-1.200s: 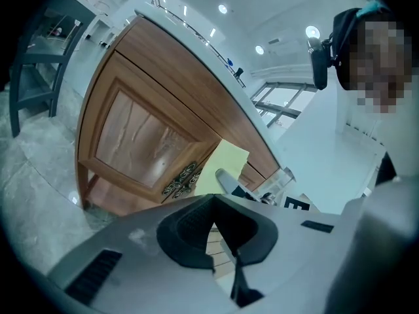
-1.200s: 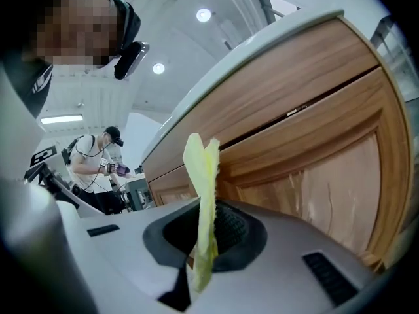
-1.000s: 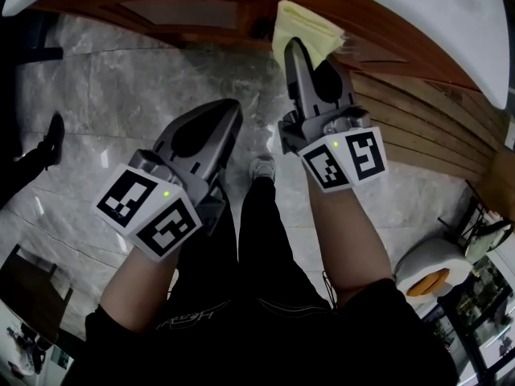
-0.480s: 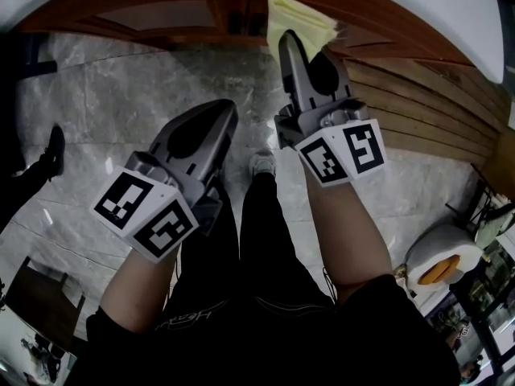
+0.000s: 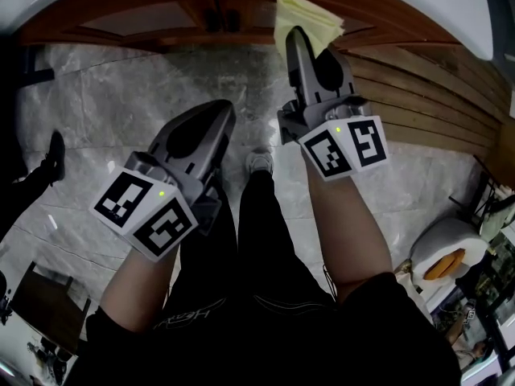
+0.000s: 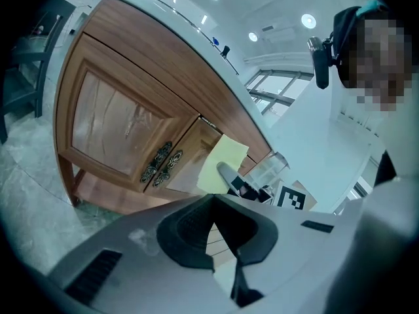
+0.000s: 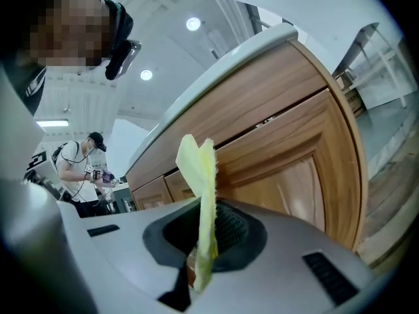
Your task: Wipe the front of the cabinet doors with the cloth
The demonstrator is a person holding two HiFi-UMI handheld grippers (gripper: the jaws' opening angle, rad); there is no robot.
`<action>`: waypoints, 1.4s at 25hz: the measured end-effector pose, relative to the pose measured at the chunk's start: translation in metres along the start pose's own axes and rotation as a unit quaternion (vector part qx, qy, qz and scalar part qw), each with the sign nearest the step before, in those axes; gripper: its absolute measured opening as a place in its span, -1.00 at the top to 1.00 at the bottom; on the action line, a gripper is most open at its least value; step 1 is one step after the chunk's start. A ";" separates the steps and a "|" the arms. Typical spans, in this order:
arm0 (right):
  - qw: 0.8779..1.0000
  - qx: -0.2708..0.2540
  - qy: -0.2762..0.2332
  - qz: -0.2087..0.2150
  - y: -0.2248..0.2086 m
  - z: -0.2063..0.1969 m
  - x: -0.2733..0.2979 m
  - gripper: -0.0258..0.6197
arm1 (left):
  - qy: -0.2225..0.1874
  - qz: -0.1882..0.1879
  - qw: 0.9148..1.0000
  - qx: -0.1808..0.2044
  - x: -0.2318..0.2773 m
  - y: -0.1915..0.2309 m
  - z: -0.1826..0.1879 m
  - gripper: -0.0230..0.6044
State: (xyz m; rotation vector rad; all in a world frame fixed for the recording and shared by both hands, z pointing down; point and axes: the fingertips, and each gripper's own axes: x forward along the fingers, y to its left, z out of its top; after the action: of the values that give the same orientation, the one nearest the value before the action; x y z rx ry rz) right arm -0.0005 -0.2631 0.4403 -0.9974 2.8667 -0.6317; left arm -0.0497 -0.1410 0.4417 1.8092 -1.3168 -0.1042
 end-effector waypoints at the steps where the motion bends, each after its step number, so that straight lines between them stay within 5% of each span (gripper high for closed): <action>1: 1.000 0.000 -0.001 -0.001 -0.001 0.000 0.000 0.79 | 0.002 0.002 1.000 -0.001 0.000 0.001 -0.001 0.91; 15: 0.999 0.004 -0.019 -0.030 -0.012 0.009 -0.008 0.79 | 0.027 0.001 1.000 0.007 0.000 0.009 -0.005 0.91; 35: 0.995 0.015 -0.045 -0.086 -0.118 0.041 -0.088 0.79 | 0.050 -0.008 0.998 0.024 0.062 -0.055 -0.039 0.91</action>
State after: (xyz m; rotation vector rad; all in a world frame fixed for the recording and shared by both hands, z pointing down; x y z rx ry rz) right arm 0.1454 -0.3085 0.4407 -1.2447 2.7056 -0.6219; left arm 0.0385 -0.1647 0.4533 1.8414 -1.2441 0.0078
